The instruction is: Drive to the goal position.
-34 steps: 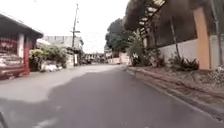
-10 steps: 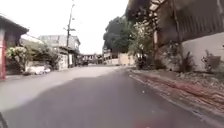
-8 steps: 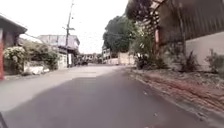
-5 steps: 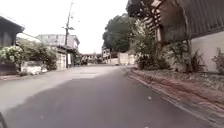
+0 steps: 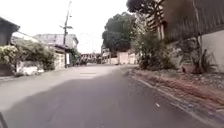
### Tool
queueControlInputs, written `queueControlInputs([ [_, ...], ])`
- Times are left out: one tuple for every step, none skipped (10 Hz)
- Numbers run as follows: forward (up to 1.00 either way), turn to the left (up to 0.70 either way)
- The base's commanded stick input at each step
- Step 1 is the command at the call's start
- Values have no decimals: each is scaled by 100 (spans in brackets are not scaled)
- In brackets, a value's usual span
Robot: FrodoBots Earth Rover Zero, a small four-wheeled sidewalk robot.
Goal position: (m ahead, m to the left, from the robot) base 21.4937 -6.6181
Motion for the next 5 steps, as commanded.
queueControlInputs([
  [70,0],
  [70,0],
  [70,0],
  [70,0],
  [70,0],
])
